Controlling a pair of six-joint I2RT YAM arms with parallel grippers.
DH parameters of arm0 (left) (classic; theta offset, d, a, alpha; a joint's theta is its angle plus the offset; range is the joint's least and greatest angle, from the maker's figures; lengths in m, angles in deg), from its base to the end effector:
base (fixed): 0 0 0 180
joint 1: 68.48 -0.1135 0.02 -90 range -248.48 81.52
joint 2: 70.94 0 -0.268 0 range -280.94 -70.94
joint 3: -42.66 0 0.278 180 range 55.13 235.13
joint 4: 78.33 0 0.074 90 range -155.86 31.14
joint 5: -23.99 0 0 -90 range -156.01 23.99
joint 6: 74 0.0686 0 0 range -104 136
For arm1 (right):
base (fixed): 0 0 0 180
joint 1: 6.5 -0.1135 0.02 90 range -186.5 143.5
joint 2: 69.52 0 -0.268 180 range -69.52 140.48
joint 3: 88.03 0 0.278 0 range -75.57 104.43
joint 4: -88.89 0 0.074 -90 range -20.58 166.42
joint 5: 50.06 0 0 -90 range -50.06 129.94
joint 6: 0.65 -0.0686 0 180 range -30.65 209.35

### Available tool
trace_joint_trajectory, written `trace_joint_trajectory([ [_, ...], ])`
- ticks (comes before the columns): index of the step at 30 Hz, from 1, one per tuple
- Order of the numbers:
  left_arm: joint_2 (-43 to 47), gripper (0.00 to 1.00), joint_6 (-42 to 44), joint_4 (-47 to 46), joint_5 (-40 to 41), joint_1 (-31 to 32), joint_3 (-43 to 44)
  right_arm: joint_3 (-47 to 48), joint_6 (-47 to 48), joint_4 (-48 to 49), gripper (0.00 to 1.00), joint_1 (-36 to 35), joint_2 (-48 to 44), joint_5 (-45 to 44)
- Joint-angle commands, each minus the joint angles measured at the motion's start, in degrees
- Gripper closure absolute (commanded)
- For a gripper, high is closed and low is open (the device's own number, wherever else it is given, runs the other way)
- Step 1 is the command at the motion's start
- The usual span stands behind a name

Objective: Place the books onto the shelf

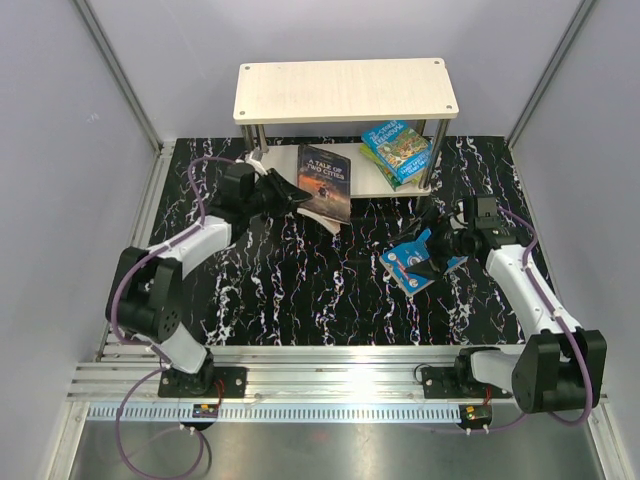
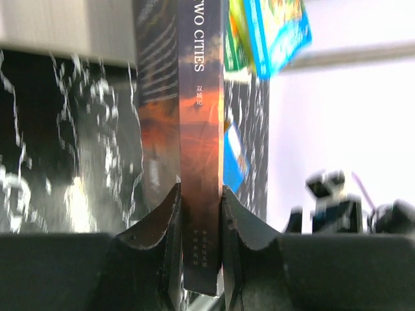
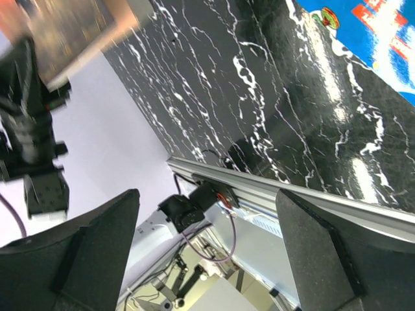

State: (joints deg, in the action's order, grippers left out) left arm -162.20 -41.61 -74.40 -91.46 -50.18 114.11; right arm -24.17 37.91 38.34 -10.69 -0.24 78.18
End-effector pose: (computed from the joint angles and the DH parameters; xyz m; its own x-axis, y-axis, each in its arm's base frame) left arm 0.3818 -0.1573 0.2325 -0.7595 -0.5519 -0.3443 0.0292 0.4998 -0.8656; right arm 0.2697 0.0623 0.2319 -0.8302 0.5550 0.0523 0.3952 0.5198 0.7573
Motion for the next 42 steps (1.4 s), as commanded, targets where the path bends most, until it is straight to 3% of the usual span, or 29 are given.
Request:
trace_joint_trajectory([
  [1, -4.77, 1.0, -8.91, -23.35, 5.4, -0.11, 0.96, -0.07, 3.97, -2.69, 0.07, -0.21, -1.25, 0.87],
  [4, -10.31, 1.0, -9.99, -25.23, 6.38, -0.02, 6.55, 0.28, 5.29, -4.36, 0.07, -0.21, -0.72, 0.61],
  [9, -16.13, 1.0, -2.61, -5.82, 7.87, -0.73, 19.66, 1.86, 7.67, -6.56, 0.07, -0.3, 0.86, 0.35],
  [12, -18.51, 0.94, 1.43, 4.65, 8.92, -1.87, 25.21, 3.0, 9.07, -7.35, 0.08, -0.21, 1.56, 0.0],
  [15, -18.25, 0.7, 2.58, 8.35, 11.03, -2.66, 25.48, 3.53, 9.69, -7.36, 0.07, -0.3, 2.09, -0.1],
  [16, -17.99, 0.52, 2.76, 10.1, 11.47, -2.75, 25.22, 3.54, 9.52, -6.92, 0.07, -0.3, 2.53, -0.01],
  [18, -17.46, 0.35, 3.37, 11.69, 13.31, -2.75, 25.48, 3.27, 9.52, -6.39, 0.08, -0.3, 3.14, 0.78],
  [20, -17.28, 0.13, 4.43, 15.11, 14.64, -2.83, 26.01, 2.92, 9.25, -5.95, 0.08, -0.3, 3.93, 1.22],
  [23, -16.76, 0.01, 6.01, 19.43, 17.1, -3.36, 26.98, 2.13, 9.16, -5.51, 0.08, -0.21, 4.29, 1.93],
  [32, -8.33, 0.01, 9.27, 29.62, 25.19, -4.42, 22.6, 1.08, 9.08, -5.51, 0.07, -0.21, 3.06, 2.1],
  [36, -1.58, 0.09, 7.77, 23.31, 24.06, -2.67, 12.95, 0.37, 8.73, -5.33, 0.08, -0.21, 2.45, 2.19],
  [39, 1.17, 0.14, 10.3, 21.02, 24.04, 3.65, 8.45, -0.33, 8.46, -5.33, 0.07, -0.3, 2.09, 2.1],
  [42, 0.83, 0.27, 14.6, 20.4, 24.92, 11.82, 7.46, -1.12, 8.2, -5.33, 0.08, -0.3, 1.57, 1.93],
])
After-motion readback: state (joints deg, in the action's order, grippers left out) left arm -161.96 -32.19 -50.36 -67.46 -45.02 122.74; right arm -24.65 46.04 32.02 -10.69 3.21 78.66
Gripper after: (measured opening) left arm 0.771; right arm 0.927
